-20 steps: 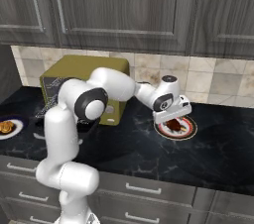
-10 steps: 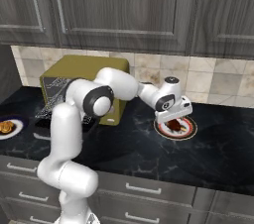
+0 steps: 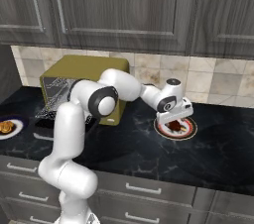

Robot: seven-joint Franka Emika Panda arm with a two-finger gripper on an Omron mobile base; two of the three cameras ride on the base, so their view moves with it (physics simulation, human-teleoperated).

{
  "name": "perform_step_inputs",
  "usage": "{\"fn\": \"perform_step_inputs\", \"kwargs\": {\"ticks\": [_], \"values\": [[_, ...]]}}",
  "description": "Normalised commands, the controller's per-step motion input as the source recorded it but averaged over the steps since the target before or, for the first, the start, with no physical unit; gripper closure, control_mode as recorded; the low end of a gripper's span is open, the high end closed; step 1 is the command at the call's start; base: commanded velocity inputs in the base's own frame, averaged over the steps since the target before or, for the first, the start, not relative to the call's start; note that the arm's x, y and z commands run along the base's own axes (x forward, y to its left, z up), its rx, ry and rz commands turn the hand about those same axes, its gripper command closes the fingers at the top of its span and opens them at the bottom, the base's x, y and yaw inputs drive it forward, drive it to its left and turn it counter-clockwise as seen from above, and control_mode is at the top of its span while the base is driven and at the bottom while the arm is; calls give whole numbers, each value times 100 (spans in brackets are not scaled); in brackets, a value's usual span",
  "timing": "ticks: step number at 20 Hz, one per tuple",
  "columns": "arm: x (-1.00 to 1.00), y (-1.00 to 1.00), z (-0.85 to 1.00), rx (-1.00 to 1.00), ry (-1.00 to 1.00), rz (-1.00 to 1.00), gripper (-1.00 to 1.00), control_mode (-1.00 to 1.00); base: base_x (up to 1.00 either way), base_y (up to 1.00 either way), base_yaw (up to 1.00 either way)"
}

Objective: Open the toaster oven door. Place the bread on the top rack in the toaster oven and place the steak on the bottom rack.

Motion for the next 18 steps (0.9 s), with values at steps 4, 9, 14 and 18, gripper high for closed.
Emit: {"fn": "perform_step_inputs", "kwargs": {"ticks": [4, 9, 14, 18], "values": [[0, 0, -17, 0, 0, 0, -100, -100, 0, 0, 0], [-1, 0, -16, 0, 1, 0, -100, -100, 0, 0, 0], [-14, 0, 0, 0, 0, 0, -100, -100, 0, 0, 0], [-3, 0, 0, 0, 0, 0, -100, -100, 0, 0, 0]]}}
